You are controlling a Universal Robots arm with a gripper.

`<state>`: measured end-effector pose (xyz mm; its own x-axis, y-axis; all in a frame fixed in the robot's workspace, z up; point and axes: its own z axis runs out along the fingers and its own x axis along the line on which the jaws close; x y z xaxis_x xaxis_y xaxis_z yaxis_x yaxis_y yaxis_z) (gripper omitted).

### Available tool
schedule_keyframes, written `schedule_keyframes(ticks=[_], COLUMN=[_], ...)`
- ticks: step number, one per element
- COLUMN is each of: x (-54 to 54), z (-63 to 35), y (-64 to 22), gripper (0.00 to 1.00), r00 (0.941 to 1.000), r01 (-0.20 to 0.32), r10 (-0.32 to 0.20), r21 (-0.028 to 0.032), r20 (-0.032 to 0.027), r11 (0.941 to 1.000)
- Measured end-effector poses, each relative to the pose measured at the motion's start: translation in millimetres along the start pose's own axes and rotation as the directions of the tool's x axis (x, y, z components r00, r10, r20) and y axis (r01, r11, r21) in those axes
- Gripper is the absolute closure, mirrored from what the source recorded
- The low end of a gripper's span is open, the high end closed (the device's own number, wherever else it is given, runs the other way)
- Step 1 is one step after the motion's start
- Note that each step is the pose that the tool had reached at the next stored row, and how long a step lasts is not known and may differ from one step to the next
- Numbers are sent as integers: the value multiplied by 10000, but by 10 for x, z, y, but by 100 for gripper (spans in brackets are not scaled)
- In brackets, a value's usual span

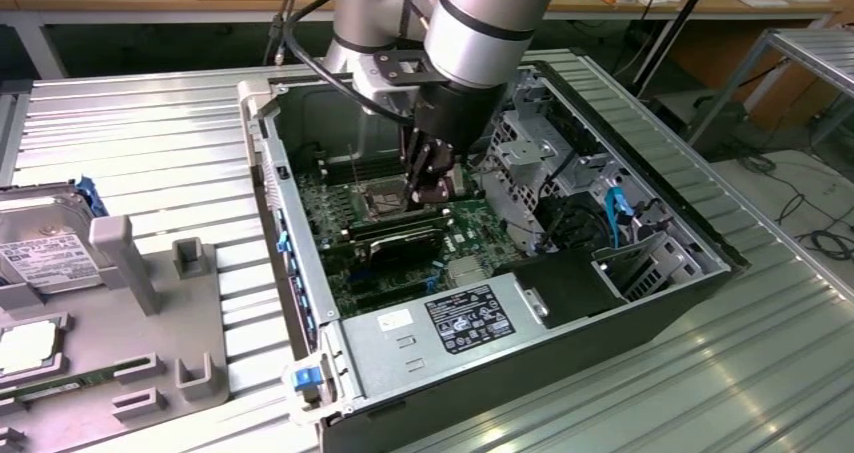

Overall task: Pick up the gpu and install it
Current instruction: 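Press down on the gpu until it lock into place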

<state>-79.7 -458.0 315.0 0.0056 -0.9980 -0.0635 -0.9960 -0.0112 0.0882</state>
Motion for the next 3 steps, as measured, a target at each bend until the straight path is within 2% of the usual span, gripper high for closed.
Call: schedule_keyframes(ticks=[3], x=[0], z=[0], y=[0], gripper=[89], r00=[10000], r01=[0], r10=[0], r21=[0], r20=[0], r11=[10000])
